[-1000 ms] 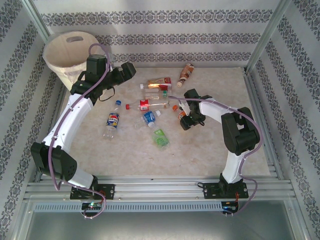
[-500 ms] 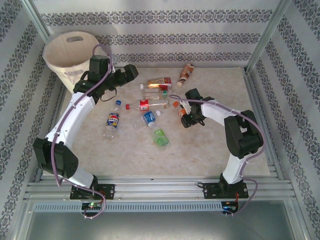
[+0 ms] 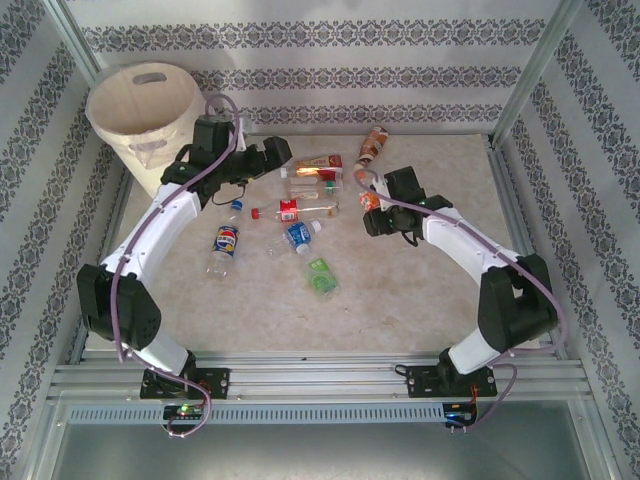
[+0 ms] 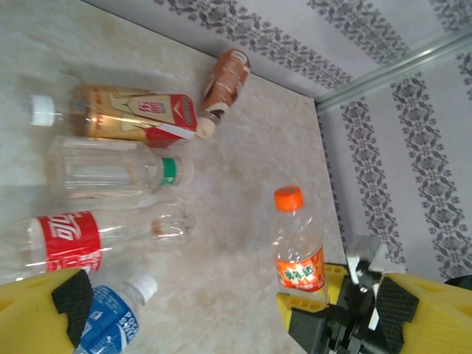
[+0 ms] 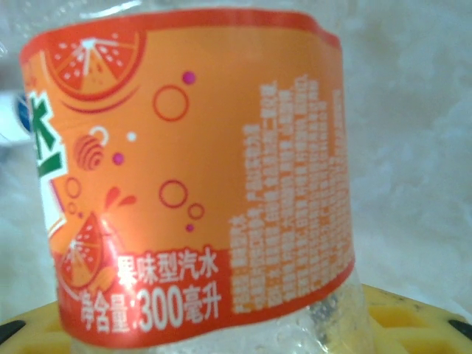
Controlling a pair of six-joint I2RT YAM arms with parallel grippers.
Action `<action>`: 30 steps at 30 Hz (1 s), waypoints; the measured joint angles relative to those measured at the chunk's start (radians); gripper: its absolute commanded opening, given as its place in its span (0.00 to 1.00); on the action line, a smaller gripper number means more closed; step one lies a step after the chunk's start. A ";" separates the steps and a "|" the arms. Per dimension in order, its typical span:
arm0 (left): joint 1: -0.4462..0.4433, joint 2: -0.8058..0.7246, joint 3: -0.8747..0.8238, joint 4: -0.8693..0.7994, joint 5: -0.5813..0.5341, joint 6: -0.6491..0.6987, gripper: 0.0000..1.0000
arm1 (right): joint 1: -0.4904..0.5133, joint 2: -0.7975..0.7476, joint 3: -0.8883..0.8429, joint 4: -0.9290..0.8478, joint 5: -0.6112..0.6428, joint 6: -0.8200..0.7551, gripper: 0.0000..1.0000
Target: Put the plastic bottles in the bin
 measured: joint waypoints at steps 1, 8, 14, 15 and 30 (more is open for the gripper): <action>-0.006 0.008 -0.002 0.011 0.008 0.000 1.00 | 0.000 -0.010 -0.007 0.026 -0.014 0.027 0.41; -0.053 0.108 -0.001 0.108 0.117 -0.011 1.00 | 0.000 -0.051 -0.088 0.274 -0.148 0.211 0.41; -0.087 0.177 0.011 0.164 0.205 -0.019 1.00 | 0.004 -0.055 -0.120 0.435 -0.290 0.308 0.42; -0.096 0.188 0.023 0.167 0.216 -0.015 1.00 | 0.009 -0.055 -0.120 0.454 -0.314 0.314 0.42; -0.161 0.258 0.097 0.232 0.255 0.006 0.93 | 0.079 -0.014 -0.056 0.512 -0.555 0.347 0.43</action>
